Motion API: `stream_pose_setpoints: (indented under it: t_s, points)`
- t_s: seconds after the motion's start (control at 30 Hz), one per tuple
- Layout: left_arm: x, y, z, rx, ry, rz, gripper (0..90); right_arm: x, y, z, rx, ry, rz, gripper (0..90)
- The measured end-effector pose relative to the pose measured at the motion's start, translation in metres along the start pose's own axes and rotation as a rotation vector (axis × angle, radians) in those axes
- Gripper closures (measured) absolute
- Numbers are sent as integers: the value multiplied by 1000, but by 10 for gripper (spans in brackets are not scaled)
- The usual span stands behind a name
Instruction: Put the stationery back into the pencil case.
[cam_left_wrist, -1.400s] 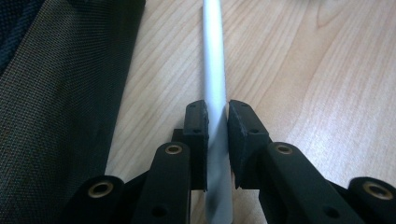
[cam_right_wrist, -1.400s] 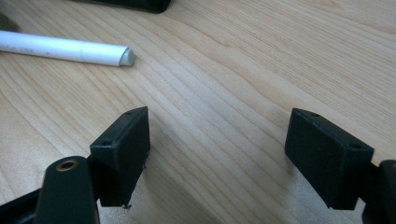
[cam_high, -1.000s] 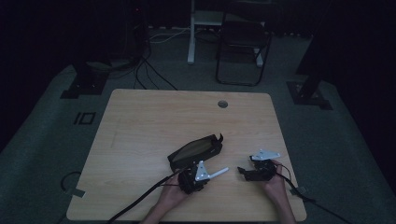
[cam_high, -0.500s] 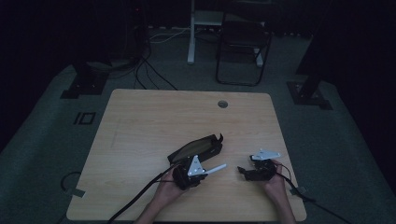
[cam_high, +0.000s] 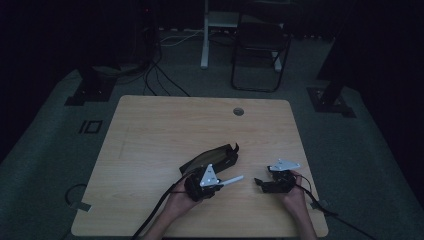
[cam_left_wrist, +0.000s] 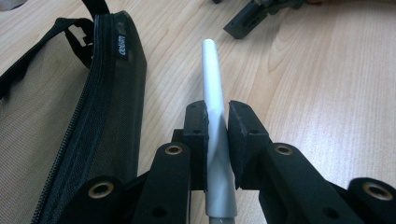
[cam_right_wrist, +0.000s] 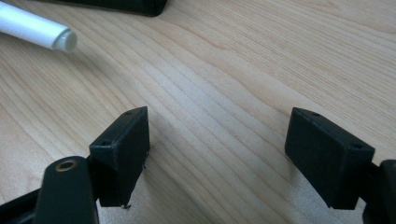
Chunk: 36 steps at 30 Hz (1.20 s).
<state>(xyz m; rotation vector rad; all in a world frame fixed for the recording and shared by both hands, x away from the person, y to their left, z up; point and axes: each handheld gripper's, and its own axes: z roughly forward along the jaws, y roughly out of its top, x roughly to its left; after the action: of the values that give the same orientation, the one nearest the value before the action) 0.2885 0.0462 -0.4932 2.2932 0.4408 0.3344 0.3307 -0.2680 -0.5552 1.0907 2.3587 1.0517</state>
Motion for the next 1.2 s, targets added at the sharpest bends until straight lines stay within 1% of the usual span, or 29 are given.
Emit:
stream_pose_setpoints:
  t_s: [0.3,0.57,0.83,1.2]
  points:
    - [1,3,-9,-19,5,1,785,0,0,0,0,1,-1,220]
    - [5,5,-18,-45,5,-9,784,0,0,0,0,1,-2,220]
    - [6,8,-26,-58,7,-2,785,0,0,0,0,1,-2,220]
    - [4,13,-37,-83,-3,4,784,0,0,0,0,2,-2,220]
